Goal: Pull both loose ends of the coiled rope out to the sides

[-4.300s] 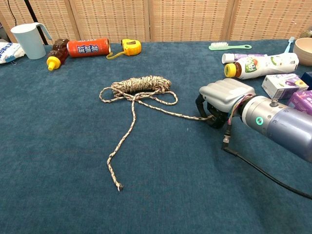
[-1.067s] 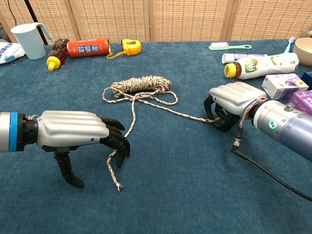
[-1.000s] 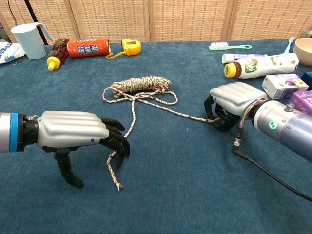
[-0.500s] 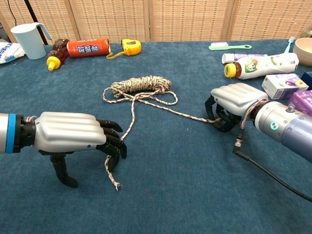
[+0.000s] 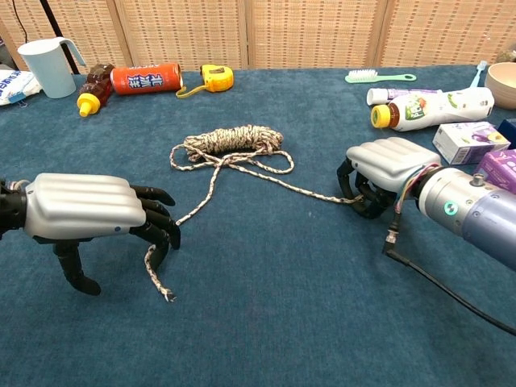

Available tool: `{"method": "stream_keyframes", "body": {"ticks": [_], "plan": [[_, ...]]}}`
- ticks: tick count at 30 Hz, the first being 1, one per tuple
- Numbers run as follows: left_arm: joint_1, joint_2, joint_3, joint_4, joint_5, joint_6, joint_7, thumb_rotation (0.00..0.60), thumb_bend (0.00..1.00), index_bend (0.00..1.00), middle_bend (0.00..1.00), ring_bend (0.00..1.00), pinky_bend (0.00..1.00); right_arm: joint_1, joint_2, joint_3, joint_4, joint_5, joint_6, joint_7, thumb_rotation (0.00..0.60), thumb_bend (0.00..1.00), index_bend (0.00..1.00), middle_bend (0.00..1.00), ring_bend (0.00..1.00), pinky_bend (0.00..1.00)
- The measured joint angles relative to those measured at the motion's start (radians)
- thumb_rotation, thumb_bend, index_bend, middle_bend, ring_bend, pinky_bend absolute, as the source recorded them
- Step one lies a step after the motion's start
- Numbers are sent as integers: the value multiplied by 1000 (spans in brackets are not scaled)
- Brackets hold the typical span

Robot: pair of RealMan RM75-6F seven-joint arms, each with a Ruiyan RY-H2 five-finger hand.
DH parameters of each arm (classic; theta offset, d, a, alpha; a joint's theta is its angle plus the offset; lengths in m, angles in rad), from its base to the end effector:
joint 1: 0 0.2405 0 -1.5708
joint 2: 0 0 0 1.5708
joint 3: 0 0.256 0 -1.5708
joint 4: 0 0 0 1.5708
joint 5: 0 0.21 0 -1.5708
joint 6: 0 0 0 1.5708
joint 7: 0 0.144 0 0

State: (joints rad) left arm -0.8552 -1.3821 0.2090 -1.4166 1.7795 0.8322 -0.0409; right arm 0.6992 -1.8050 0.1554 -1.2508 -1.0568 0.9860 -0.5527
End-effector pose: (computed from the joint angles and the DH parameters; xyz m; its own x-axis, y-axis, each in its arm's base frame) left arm -0.1920 0.2792 -0.0226 0.8095 0.2888 0.5112 0.4672 -0.8442 -0.2628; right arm -0.1660 -0.3264 -0.0835 0.5662 -0.2633 0.7811 -0.8137 -0.3296 0.4787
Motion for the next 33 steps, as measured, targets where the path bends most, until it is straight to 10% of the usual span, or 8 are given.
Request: {"method": "stream_keyframes", "body": {"ticks": [21, 33], "plan": [[53, -73, -42, 55, 1, 109, 76, 600, 328, 398, 466, 484, 415, -7, 5, 3, -1, 6, 2, -1, 600, 465, 597, 821, 937, 755], [53, -51, -39, 70, 44, 169, 62, 558, 341, 378, 788, 779, 794, -4, -2, 4, 7, 3, -4, 4, 600, 465, 598, 820, 937, 755]]}}
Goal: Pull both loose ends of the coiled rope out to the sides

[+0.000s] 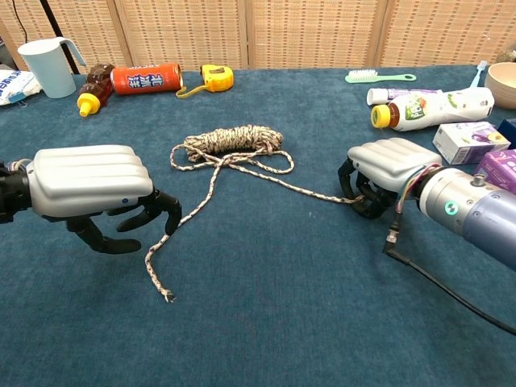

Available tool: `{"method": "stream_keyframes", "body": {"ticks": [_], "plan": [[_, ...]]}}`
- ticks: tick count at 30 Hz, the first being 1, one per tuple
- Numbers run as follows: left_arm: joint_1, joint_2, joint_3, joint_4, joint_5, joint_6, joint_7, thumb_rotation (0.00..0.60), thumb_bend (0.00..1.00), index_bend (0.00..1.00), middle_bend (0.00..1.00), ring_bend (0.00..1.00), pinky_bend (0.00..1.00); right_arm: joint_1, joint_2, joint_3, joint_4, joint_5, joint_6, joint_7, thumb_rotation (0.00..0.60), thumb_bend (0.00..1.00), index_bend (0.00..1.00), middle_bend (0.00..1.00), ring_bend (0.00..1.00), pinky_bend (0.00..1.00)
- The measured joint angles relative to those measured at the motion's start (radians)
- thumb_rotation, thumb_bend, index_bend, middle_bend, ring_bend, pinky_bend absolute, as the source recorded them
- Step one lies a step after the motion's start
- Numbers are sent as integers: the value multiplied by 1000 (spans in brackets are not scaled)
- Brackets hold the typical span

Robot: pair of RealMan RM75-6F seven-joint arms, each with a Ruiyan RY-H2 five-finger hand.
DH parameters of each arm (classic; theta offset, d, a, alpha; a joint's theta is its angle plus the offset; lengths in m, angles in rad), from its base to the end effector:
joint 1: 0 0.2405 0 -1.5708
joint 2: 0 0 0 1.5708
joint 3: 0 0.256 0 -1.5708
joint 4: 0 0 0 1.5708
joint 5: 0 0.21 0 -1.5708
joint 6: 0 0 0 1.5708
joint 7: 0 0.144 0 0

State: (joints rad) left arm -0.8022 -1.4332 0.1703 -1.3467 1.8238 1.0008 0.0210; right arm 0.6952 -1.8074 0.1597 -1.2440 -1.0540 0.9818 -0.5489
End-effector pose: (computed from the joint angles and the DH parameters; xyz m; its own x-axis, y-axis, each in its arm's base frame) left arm -0.1807 0.2832 -0.0198 0.7607 0.1380 0.6342 0.4144 -0.8554 -0.3109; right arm -0.1681 -0.3270 -0.0837 0.5614 -0.2683 0.7828 -0.8183 -0.3207 0.4770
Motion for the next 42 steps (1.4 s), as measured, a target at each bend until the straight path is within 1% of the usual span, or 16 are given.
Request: {"method": "stream_keyframes", "body": {"ticks": [2, 7, 12, 17, 20, 33, 37, 42], "plan": [[-3, 3, 6, 4, 8, -1, -4, 557, 341, 358, 824, 810, 826, 0, -1, 1, 1, 0, 0, 1, 600, 465, 598, 820, 937, 755], [-13, 4, 32, 3, 24, -27, -25, 553, 341, 354, 852, 839, 855, 1, -3, 2, 6, 1, -2, 1, 600, 465, 599, 821, 937, 755], [-19, -4, 43, -4, 27, -44, -39, 555, 360, 393, 853, 842, 856, 2, -6, 2, 12, 3, -8, 3, 600, 465, 599, 820, 937, 756], [-17, -10, 42, -2, 23, -44, -31, 558, 376, 468, 861, 849, 863, 1, -9, 3, 17, 4, -10, 8, 600, 465, 599, 821, 937, 755], [-11, -16, 39, 0, 12, -43, -31, 560, 375, 491, 864, 850, 864, 1, -9, 3, 18, 3, -10, 9, 600, 465, 600, 821, 937, 755], [29, -43, 30, 25, -14, -16, 3, 568, 375, 477, 864, 848, 864, -1, -18, 0, 27, -1, -9, 12, 600, 466, 600, 821, 937, 755], [38, -57, 26, 42, -15, 0, 4, 567, 375, 451, 864, 847, 864, -2, -19, 0, 29, -2, -8, 11, 600, 465, 600, 821, 936, 755], [49, -76, 21, 63, -14, 17, 7, 566, 375, 444, 864, 846, 864, -3, -19, 1, 29, 0, -9, 9, 600, 466, 600, 820, 937, 756]]}}
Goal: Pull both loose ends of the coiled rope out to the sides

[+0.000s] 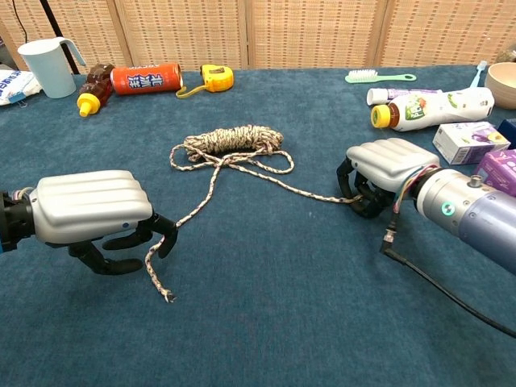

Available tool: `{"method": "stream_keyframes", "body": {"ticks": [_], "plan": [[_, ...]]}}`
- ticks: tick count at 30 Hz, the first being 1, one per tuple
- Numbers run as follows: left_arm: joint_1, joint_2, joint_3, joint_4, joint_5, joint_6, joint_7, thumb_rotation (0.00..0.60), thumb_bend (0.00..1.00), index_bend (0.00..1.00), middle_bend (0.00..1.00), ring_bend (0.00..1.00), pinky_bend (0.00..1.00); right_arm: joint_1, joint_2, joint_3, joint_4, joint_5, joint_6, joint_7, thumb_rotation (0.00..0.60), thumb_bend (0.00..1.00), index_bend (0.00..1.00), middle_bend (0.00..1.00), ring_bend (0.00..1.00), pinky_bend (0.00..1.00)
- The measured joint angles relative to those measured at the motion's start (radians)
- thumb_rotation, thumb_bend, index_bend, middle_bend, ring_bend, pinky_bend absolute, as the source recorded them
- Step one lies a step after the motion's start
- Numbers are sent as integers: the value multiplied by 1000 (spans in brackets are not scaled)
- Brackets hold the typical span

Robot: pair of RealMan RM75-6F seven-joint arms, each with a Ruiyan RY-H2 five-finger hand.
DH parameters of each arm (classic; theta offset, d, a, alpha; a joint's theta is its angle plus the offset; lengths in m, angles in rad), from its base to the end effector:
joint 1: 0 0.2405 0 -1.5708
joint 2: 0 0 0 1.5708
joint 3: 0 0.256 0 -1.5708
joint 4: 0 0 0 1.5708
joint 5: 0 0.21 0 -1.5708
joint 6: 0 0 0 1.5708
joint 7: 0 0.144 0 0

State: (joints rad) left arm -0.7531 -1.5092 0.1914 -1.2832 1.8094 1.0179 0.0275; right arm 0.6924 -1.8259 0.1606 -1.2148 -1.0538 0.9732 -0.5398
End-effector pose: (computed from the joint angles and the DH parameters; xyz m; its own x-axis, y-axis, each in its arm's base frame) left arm -0.1954 0.2698 -0.0395 0.7495 0.1767 0.6380 0.4534 -0.8392 -0.3002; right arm -0.1712 -0.3271 -0.0886 0.5590 -0.2772 0.7814 -0.8215 -0.3129 0.4767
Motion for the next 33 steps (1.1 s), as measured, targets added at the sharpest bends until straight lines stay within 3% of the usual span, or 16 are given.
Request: {"method": "stream_keyframes", "body": {"ticks": [26, 33], "plan": [[19, -35, 4, 32, -2, -1, 24, 569, 375, 430, 864, 846, 864, -9, -7, -2, 18, 7, -7, 8, 600, 465, 600, 821, 937, 755], [22, -45, -4, 41, -7, 2, 30, 567, 375, 475, 863, 846, 864, -10, -9, -1, 25, 7, -11, 14, 600, 465, 600, 821, 937, 755]]}}
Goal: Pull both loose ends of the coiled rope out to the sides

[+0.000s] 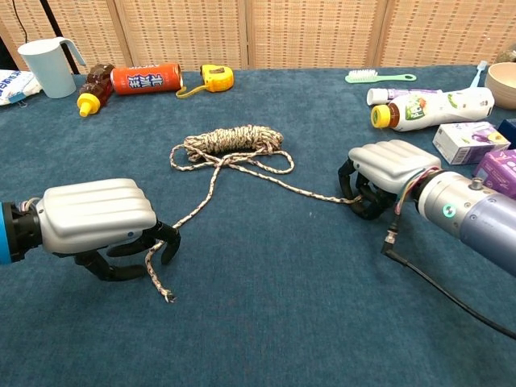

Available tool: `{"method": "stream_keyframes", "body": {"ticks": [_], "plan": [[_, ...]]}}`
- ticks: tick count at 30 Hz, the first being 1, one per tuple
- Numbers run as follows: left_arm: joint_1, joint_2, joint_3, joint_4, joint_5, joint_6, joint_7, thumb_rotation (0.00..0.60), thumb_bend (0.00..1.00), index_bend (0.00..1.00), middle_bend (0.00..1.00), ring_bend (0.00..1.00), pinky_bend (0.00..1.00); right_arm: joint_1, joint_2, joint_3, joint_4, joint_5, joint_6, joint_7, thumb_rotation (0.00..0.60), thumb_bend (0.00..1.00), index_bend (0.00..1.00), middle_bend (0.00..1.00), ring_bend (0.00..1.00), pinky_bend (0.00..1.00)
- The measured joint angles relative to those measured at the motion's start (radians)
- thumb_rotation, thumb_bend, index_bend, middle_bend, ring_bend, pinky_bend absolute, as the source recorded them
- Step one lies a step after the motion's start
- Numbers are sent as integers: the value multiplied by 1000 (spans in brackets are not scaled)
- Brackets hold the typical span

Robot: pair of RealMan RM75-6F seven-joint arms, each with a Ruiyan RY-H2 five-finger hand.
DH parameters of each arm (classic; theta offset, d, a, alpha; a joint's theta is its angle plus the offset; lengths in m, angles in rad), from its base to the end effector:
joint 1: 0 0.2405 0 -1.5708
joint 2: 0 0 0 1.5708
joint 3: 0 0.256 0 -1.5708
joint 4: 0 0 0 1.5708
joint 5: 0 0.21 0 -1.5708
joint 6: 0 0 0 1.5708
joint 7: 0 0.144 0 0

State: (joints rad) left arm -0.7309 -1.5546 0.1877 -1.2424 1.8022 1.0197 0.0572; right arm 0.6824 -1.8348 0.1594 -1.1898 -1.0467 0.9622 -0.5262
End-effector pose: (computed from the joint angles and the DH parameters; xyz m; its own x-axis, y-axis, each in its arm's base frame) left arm -0.1993 0.2663 -0.0509 0.7540 0.1657 0.6356 0.4508 -0.8343 -0.3174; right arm -0.1791 -0.3267 -0.0910 0.5525 -0.2949 0.7796 -0.8289 -0.2932 0.4765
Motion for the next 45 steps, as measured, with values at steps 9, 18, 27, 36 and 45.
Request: {"method": "stream_keyframes", "body": {"ticks": [9, 18, 27, 36, 45], "plan": [[3, -7, 2, 6, -4, -7, 5, 564, 375, 476, 864, 846, 864, -4, -1, -1, 6, 0, -1, 4, 600, 466, 600, 821, 937, 755], [9, -28, -6, 22, -11, -4, 14, 600, 375, 563, 865, 848, 864, -6, -2, 0, 13, -1, -5, 10, 600, 465, 604, 821, 937, 756], [8, -36, -14, 27, -16, -3, 14, 600, 375, 617, 874, 855, 864, -9, 0, -1, 14, -2, -7, 13, 600, 465, 611, 820, 937, 755], [7, -34, -21, 22, -23, -4, 13, 600, 377, 646, 879, 857, 864, -10, 7, -1, 9, -5, -10, 16, 600, 506, 636, 826, 942, 755], [13, -6, -20, 4, -30, 12, -7, 600, 382, 676, 882, 860, 866, -8, 17, 2, -9, -24, -7, 33, 600, 577, 682, 843, 959, 764]]}}
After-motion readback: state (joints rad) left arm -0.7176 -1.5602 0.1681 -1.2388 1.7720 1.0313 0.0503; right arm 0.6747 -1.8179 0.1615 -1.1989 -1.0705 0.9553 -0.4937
